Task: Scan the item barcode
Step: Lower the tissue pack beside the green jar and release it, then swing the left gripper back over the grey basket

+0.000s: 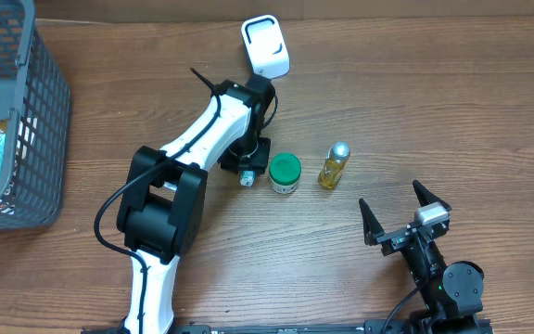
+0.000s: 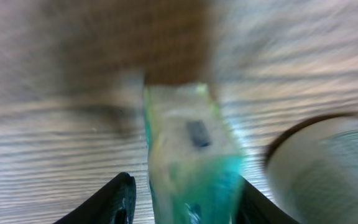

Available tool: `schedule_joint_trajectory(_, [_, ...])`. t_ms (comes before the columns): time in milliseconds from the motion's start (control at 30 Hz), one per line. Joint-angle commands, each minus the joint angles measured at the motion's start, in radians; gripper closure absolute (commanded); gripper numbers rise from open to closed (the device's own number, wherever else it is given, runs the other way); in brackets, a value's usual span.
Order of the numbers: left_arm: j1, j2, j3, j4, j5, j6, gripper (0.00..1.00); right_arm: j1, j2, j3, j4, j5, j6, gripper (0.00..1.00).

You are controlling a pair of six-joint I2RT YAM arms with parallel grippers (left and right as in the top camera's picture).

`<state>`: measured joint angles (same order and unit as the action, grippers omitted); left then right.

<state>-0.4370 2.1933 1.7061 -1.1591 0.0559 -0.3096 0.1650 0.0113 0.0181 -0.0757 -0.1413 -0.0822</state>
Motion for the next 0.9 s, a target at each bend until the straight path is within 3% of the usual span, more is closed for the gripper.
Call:
schedule_joint_trajectory(0, [0.008, 0.004, 0.112, -0.019, -0.066, 0.018, 0.48, -0.003, -0.007, -0.010, 0.003, 0.010, -0.003, 0.00])
schedule_joint_trajectory(200, [0.035, 0.004, 0.274, -0.067, -0.092, 0.018, 0.42, -0.003, -0.007, -0.010, 0.003, 0.010, -0.003, 0.00])
schedule_joint_trajectory(700, [0.193, 0.004, 0.881, -0.457, -0.090, 0.019, 0.46, -0.003, -0.007, -0.010, 0.003, 0.010, -0.003, 0.00])
schedule_joint_trajectory(867, [0.262, 0.003, 0.991, -0.531, -0.089, 0.021, 0.45, -0.003, -0.007, -0.010, 0.003, 0.010, -0.003, 0.00])
